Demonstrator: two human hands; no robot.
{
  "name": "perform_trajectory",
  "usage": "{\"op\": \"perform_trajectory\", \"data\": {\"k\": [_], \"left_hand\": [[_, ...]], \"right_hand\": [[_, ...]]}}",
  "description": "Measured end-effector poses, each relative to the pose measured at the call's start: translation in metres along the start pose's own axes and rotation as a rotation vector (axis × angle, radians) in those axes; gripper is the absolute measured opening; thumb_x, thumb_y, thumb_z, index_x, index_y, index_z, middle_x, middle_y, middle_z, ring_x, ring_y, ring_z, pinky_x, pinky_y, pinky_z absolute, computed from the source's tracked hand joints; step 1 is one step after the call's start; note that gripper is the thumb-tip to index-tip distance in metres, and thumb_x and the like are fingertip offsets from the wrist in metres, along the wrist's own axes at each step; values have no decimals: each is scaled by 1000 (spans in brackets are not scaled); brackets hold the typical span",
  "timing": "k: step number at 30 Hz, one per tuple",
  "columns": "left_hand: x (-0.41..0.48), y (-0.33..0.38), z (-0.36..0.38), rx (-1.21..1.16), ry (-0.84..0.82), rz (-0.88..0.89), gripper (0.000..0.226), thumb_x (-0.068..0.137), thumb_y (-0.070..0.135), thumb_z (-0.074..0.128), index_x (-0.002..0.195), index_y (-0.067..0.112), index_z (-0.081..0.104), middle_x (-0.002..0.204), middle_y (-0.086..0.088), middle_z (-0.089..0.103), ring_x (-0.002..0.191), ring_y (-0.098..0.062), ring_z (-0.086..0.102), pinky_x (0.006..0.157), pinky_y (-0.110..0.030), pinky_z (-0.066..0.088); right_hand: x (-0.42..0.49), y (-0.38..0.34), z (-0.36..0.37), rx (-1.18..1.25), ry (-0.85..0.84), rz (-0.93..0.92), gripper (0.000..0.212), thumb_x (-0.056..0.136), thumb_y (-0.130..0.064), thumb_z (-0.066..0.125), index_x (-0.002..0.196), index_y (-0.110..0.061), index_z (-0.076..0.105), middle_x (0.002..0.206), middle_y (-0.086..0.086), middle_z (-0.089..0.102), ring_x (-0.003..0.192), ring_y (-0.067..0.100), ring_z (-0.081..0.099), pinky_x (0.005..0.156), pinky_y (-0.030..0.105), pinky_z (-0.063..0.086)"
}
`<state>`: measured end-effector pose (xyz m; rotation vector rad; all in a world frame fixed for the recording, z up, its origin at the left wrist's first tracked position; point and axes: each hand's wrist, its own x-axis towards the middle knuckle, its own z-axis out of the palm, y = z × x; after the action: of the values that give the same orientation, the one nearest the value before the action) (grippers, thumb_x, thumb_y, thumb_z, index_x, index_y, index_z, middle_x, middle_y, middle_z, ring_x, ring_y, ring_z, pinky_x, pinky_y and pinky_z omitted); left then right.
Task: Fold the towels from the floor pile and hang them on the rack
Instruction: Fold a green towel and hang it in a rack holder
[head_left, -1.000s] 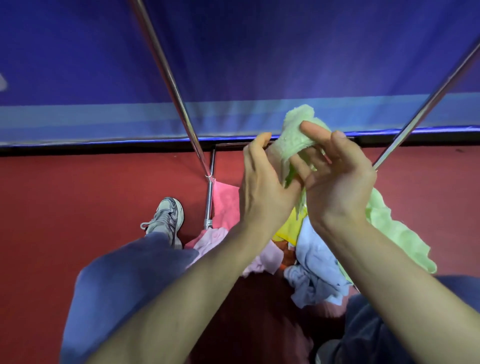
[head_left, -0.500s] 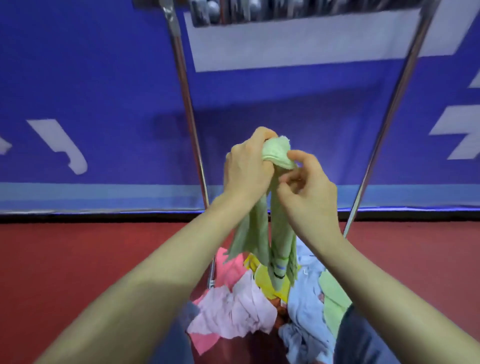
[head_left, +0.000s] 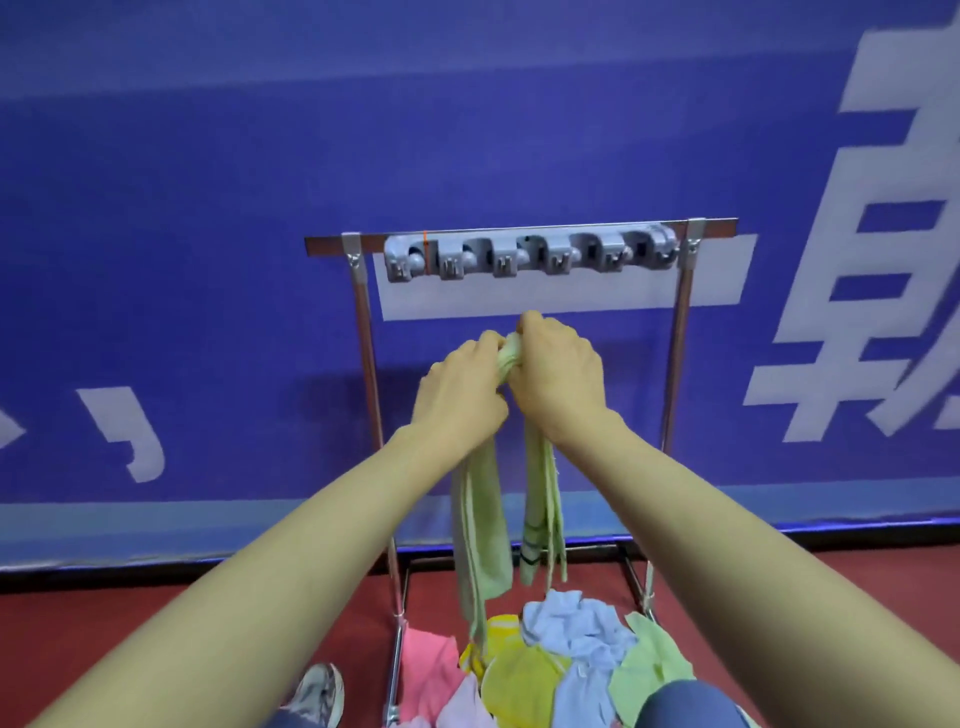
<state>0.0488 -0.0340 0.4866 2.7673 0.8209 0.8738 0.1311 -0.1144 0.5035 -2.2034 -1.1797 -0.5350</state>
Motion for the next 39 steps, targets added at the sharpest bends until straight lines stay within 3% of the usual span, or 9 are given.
{"op": "perform_trajectory", "data": {"k": [7,13,17,21,26,29,33,36,39], "left_hand": [[27,-6,-25,-115,188,-162,45,86,2,46,123,24,60,113,-15,68,106,-43,58,75,-38,37],[57,-28,-54,-104,185,-32,52,82,1,47,125,25,63,115,-14,68,108,-42,58,78,-39,43],[74,-57,-62,68,123,11,46,83,-1,46,119,21,64,111,-15,65,106,-42,57,71,-36,36],[87,-102,-62,180,154,-26,38,83,0,46,111,20,62,101,-17,64,94,-45,58,67,-39,35],[117,-143,-67,246,205,-66,31,84,-3,45,105,14,60,96,-14,64,86,-42,57,65,-42,40],[138,-157,-68,236,211,-66,36,84,-3,47,109,18,62,96,-12,64,85,-39,60,66,-44,47],[158,-166,-59,211,184,-45,39,82,-3,49,109,21,63,96,-9,65,86,-37,61,62,-38,40],[160,-171,-48,143,165,-55,46,83,-2,47,118,25,60,102,-12,64,90,-39,58,65,-39,41],[152,-174,-37,128,168,-11,55,80,-3,43,125,26,56,107,-13,65,95,-42,56,70,-42,44]], "right_hand": [[31,-15,-18,-156,33,-140,21,89,-14,54,110,-12,50,106,10,53,90,39,61,62,37,33],[55,-27,-18,-117,4,-145,27,86,-14,58,112,-10,51,109,13,60,98,39,60,64,36,33],[77,-52,-10,-139,4,-202,16,85,-11,55,97,-12,46,107,14,60,97,39,59,63,36,31],[97,-71,18,-177,-29,-264,16,84,-2,55,96,-11,49,100,14,58,93,38,59,62,35,31],[140,-98,45,-147,-16,-335,21,83,0,53,85,-14,39,88,9,47,75,31,40,61,37,27],[163,-103,55,-114,-24,-347,21,86,-6,57,83,-17,39,86,8,43,77,29,40,62,37,29],[184,-96,74,-78,-17,-326,29,82,-10,60,68,-21,37,82,10,47,77,30,42,60,37,30],[184,-89,93,-79,-5,-307,13,81,-6,54,76,-15,48,80,10,49,75,32,44,57,33,27],[175,-81,105,-14,43,-330,11,78,-1,50,82,-10,54,81,7,51,75,30,41,58,32,28]]}}
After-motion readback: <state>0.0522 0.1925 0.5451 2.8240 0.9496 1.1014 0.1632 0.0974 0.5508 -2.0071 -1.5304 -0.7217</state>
